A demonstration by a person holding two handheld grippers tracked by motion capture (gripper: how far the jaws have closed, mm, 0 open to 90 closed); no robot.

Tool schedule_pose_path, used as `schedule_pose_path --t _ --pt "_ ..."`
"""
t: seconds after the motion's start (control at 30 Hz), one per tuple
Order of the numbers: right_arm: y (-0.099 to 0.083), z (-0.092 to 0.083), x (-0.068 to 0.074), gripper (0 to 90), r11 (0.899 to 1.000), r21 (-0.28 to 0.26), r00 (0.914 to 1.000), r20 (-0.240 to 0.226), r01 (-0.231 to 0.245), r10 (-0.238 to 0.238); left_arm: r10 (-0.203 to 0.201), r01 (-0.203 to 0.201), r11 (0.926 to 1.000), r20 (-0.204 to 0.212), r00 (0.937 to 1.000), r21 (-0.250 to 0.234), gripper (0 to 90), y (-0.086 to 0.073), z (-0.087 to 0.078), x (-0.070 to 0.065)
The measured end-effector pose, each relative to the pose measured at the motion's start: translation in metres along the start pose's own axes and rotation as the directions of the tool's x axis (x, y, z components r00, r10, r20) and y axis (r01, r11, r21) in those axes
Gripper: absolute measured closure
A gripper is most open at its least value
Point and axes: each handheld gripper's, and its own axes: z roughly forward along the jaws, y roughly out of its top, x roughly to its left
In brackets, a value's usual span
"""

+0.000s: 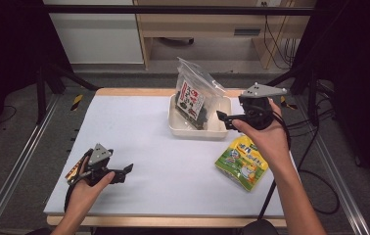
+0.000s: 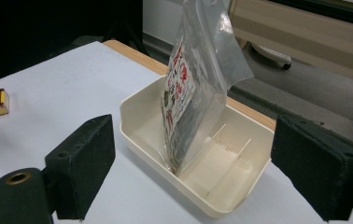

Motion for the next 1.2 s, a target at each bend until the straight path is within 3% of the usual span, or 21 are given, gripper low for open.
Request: schedule_pose_path --t 0.23,0.43,0.5,0.7,0.77,0.8,0.83,0.87,0.9,0.93,1.0,1.03,1.07,1.1,1.17,1.2 --pt "-0.02 -0.001 0.01 17.3 1.0 -0.001 0.9994 0.031 0.014 -0.014 0.005 -0.005 1.0 0.0 1.0 0.006 6.4 0.0 0.001 -0.003" --pt "-0.037 0.0 0.01 21.7 1.0 -0.006 0.9984 0.048 -0.03 0.03 0.003 -0.003 1.0 -0.004 1.0 0.009 6.4 0.0 0.001 -0.002" --pt "-0.05 0.004 0.007 23.4 0.998 -0.009 0.995 0.073 -0.068 0.069 0.003 -0.003 0.9999 -0.009 1.0 0.011 6.4 -0.001 0.001 -0.001" --pt "-0.072 0.007 -0.007 27.0 0.993 0.004 0.9845 0.135 -0.114 0.113 0.0 0.0 1.0 -0.012 0.9999 0.008 6.4 -0.001 0.001 -0.001" --pt "-0.083 0.008 -0.02 29.1 0.99 0.041 0.9782 0.163 -0.137 0.129 -0.001 0.001 0.9999 -0.007 1.0 0.011 6.4 -0.001 0.002 -0.001" --pt "-0.083 0.008 -0.02 29.1 0.99 0.041 0.9782 0.163 -0.137 0.129 -0.001 0.001 0.9999 -0.007 1.0 0.011 6.4 -0.001 0.002 -0.001" --pt "-0.088 0.006 -0.024 30.9 0.989 0.042 0.9729 0.189 -0.144 0.134 0.003 -0.003 0.9999 -0.01 0.9999 0.01 6.4 0.0 0.002 0.0" --pt "-0.098 0.002 -0.034 31.8 0.985 0.034 0.9623 0.224 -0.167 0.155 0.004 -0.004 1.0 -0.01 0.9999 0.008 6.4 0.0 0.002 0.0" --pt "-0.098 0.002 -0.034 31.8 0.985 0.034 0.9623 0.224 -0.167 0.155 0.003 -0.003 1.0 -0.009 1.0 0.007 6.4 0.001 0.002 -0.001" --pt "-0.11 -0.003 -0.044 33.0 0.98 0.038 0.9473 0.265 -0.197 0.18 0.007 -0.007 1.0 -0.01 0.9999 0.007 6.4 0.001 0.002 -0.001" --pt "-0.123 -0.007 -0.054 33.4 0.974 0.042 0.93 0.307 -0.225 0.201 0.01 -0.01 0.9999 -0.005 0.9999 0.006 6.4 0.001 0.003 -0.002" --pt "-0.123 -0.007 -0.054 33.4 0.974 0.042 0.93 0.307 -0.225 0.201 0.014 -0.014 0.9999 -0.002 0.9999 0.01 6.4 0.001 0.003 -0.003" --pt "-0.136 -0.008 -0.065 33.4 0.965 0.042 0.9164 0.327 -0.257 0.23 0.018 -0.018 0.9997 0.003 0.9998 0.014 6.4 0.002 0.005 -0.005" --pt "-0.136 -0.008 -0.065 33.4 0.965 0.042 0.9164 0.327 -0.257 0.23 0.018 -0.018 0.9997 0.003 0.9998 0.014 6.4 0.002 0.005 -0.005" --pt "-0.153 -0.004 -0.075 34.0 0.957 0.079 0.8988 0.372 -0.279 0.232 0.028 -0.028 0.9994 0.005 0.9996 0.019 6.4 0.002 0.006 -0.006" --pt "-0.153 -0.004 -0.075 34.0 0.957 0.079 0.8988 0.372 -0.279 0.232 0.03 -0.03 0.9993 0.007 0.9995 0.02 6.4 0.002 0.007 -0.007"
